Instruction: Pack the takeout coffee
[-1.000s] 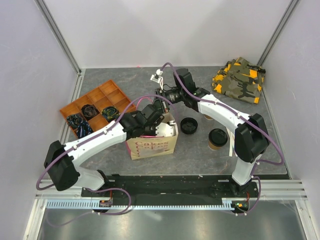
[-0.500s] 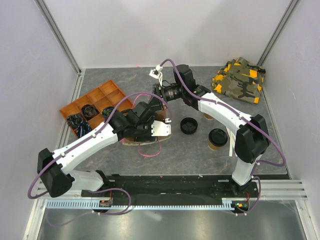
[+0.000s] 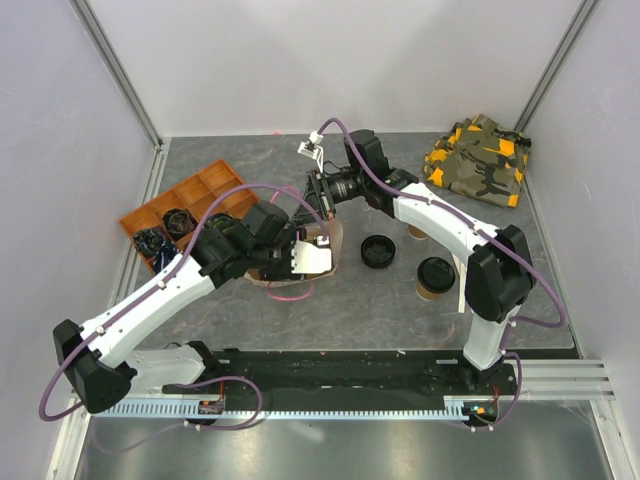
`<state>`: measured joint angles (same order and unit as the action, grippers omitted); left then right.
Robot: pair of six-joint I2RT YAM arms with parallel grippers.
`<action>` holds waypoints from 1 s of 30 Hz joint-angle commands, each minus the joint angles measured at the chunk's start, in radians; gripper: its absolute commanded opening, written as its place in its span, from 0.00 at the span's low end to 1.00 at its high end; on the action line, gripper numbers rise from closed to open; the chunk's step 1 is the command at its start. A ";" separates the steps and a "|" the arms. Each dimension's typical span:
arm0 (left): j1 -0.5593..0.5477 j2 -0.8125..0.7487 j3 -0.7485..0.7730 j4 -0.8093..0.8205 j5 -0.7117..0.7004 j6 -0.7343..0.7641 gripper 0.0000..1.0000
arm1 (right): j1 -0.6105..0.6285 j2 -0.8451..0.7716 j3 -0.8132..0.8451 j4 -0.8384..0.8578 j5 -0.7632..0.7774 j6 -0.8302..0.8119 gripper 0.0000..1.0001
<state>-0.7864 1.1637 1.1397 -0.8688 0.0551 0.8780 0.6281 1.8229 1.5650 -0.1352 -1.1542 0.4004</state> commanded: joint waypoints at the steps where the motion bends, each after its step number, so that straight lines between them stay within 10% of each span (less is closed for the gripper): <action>1: 0.004 -0.004 0.015 0.016 0.048 0.039 0.62 | -0.001 0.000 -0.002 -0.026 -0.001 -0.021 0.00; 30: 0.139 -0.070 0.356 0.220 0.052 -0.231 0.75 | -0.001 0.029 0.066 -0.043 -0.045 0.025 0.00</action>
<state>-0.6594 1.1225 1.4345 -0.7238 0.1223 0.7296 0.6243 1.8656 1.6054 -0.1711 -1.1496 0.4107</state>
